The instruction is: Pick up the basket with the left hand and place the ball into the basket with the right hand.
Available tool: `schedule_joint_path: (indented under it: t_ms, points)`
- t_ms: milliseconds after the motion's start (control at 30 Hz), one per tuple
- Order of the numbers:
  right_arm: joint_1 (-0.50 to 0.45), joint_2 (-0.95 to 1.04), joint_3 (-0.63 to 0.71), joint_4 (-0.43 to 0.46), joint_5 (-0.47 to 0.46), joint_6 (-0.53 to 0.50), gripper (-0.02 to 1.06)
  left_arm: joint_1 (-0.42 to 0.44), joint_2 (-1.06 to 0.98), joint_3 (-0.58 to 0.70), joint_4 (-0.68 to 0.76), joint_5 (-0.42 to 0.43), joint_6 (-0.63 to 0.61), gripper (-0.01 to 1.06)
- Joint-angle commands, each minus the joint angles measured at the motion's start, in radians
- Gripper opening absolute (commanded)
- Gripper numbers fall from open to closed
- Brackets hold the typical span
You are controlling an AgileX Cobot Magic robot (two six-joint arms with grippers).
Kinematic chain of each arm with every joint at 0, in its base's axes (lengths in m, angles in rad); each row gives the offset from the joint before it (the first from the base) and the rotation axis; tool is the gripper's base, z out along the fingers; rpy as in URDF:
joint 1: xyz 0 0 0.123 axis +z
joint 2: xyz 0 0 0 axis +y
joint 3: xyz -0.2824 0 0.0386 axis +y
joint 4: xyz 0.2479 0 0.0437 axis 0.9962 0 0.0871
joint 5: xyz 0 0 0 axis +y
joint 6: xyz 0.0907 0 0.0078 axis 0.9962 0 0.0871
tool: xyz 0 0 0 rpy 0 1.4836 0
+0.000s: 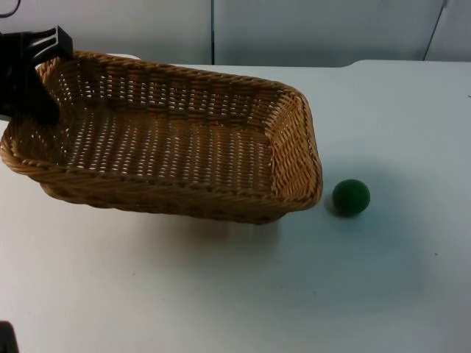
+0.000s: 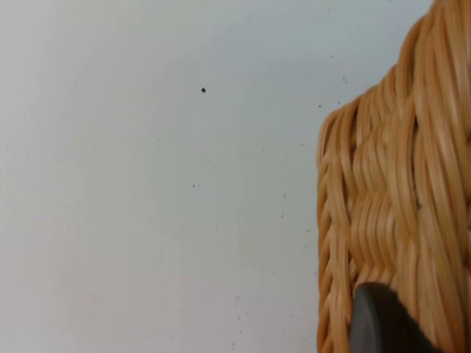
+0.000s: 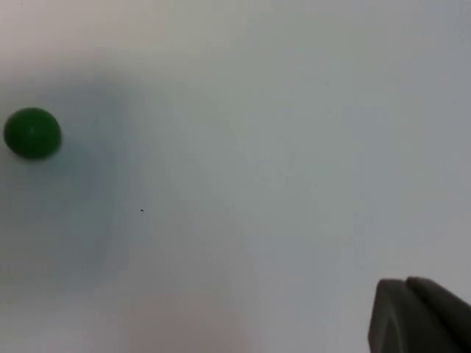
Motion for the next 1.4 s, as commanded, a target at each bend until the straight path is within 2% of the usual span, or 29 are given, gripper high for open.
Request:
schedule_joint_path:
  t_ms: [0,100,133,200,267,300,333,467,500,600,700,800,867,933,1133,1367]
  points:
    - [0.004,0.075,-0.009,-0.008,-0.091,0.0,0.01,0.004,-0.014,0.001,-0.023,-0.007,-0.001,0.0]
    - [0.004,0.188,-0.009,-0.008,-0.183,0.0,0.16,0.004,-0.014,0.001,-0.023,-0.007,-0.001,0.0]
    - [0.004,0.188,-0.009,-0.008,-0.183,0.0,0.16,0.004,-0.014,0.001,-0.023,-0.007,-0.001,0.0]
    - [0.009,0.273,-0.018,-0.008,-0.248,0.002,0.39,0.004,-0.014,0.001,-0.023,-0.007,-0.001,0.0]
    - [0.032,0.325,-0.035,-0.028,-0.265,0.027,0.49,0.004,-0.014,0.001,-0.023,-0.007,-0.001,0.0]
    - [0.075,0.375,-0.058,-0.074,-0.268,0.077,0.56,0.004,-0.014,0.001,-0.023,-0.007,-0.001,0.0]
    - [0.075,0.375,-0.058,-0.074,-0.268,0.077,0.56,0.004,-0.014,0.001,-0.023,-0.007,-0.001,0.0]
    - [0.213,0.551,-0.154,-0.153,-0.268,0.223,0.62,0.004,-0.014,0.001,-0.023,-0.007,-0.001,0.0]
    - [0.213,0.551,-0.154,-0.153,-0.268,0.223,0.62,0.004,-0.014,0.001,-0.023,-0.007,-0.001,0.0]
    - [0.301,0.674,-0.221,-0.156,-0.277,0.284,0.67,0.004,-0.014,0.001,-0.023,-0.007,-0.001,0.0]
    - [0.355,0.763,-0.27,-0.154,-0.287,0.298,0.72,0.004,-0.014,0.001,-0.023,-0.007,-0.001,0.0]
    - [0.409,0.88,-0.338,-0.149,-0.299,0.362,0.75,0.004,-0.014,0.001,-0.023,-0.007,-0.001,0.0]
    - [0.421,0.909,-0.352,-0.149,-0.31,0.37,0.75,0.004,-0.014,0.001,-0.023,-0.007,-0.001,0.0]
    - [0.45,0.987,-0.375,-0.129,-0.366,0.372,0.75,0.004,-0.014,0.001,-0.023,-0.007,-0.001,0.0]
    - [0.48,1.107,-0.39,-0.038,-0.484,0.394,0.75,0.004,-0.014,0.001,-0.023,-0.007,-0.001,0.0]
    - [0.48,1.195,-0.396,-0.027,-0.529,0.42,0.75,0.004,-0.014,0.001,-0.023,-0.007,-0.001,0.0]
